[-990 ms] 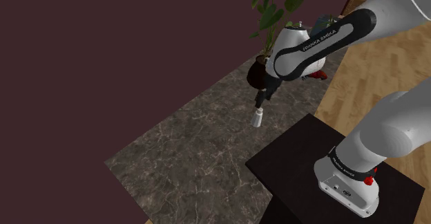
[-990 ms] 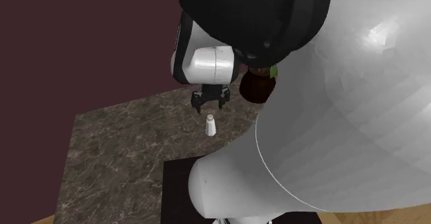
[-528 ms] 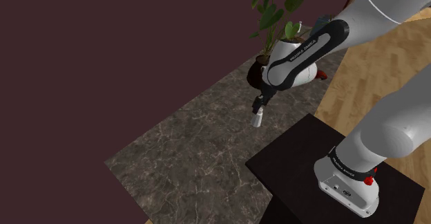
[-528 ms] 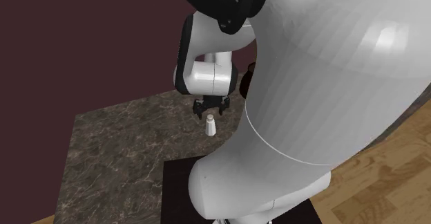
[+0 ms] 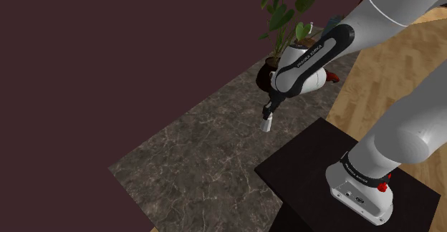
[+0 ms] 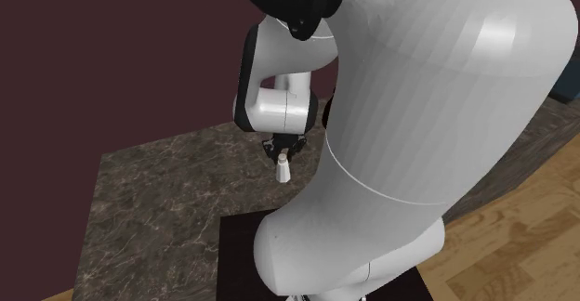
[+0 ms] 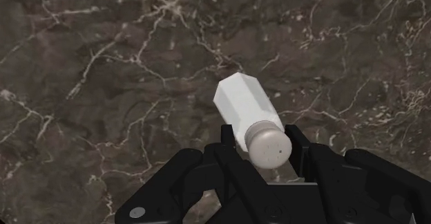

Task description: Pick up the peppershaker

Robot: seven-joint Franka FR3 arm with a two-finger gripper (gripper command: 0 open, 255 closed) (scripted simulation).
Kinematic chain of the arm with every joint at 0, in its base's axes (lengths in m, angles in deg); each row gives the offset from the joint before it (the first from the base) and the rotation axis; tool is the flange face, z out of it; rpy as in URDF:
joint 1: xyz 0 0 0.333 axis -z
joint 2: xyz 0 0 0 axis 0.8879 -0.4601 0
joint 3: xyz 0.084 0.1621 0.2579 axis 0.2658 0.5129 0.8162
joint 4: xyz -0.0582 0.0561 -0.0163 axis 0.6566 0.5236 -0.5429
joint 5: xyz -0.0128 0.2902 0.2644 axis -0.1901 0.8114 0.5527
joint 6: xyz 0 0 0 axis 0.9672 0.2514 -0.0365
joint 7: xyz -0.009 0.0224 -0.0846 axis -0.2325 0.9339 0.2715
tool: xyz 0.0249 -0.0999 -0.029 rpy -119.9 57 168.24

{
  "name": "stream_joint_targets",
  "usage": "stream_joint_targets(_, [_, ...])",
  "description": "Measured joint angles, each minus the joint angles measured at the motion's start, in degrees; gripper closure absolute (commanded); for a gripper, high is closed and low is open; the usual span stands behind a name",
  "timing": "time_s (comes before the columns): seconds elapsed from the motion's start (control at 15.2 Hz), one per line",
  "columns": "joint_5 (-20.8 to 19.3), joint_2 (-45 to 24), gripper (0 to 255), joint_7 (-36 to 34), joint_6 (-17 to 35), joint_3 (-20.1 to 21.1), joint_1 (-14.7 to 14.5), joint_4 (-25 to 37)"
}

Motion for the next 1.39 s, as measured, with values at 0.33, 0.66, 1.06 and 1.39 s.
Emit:
stream_joint_targets(0.33, [-0.02,0.01,255,0.06,-0.04,-0.03,0.03,0.03])
stream_joint_targets(0.66, [-2.18,3.84,255,-1.7,-4.17,-0.03,0.7,0.3])
stream_joint_targets(1.06, [-4.19,9.75,255,-3.55,-10.31,0.17,1.44,0.6])
stream_joint_targets(1.39, [-5.3,13.68,255,-4.47,-15.09,0.22,1.99,1.44])
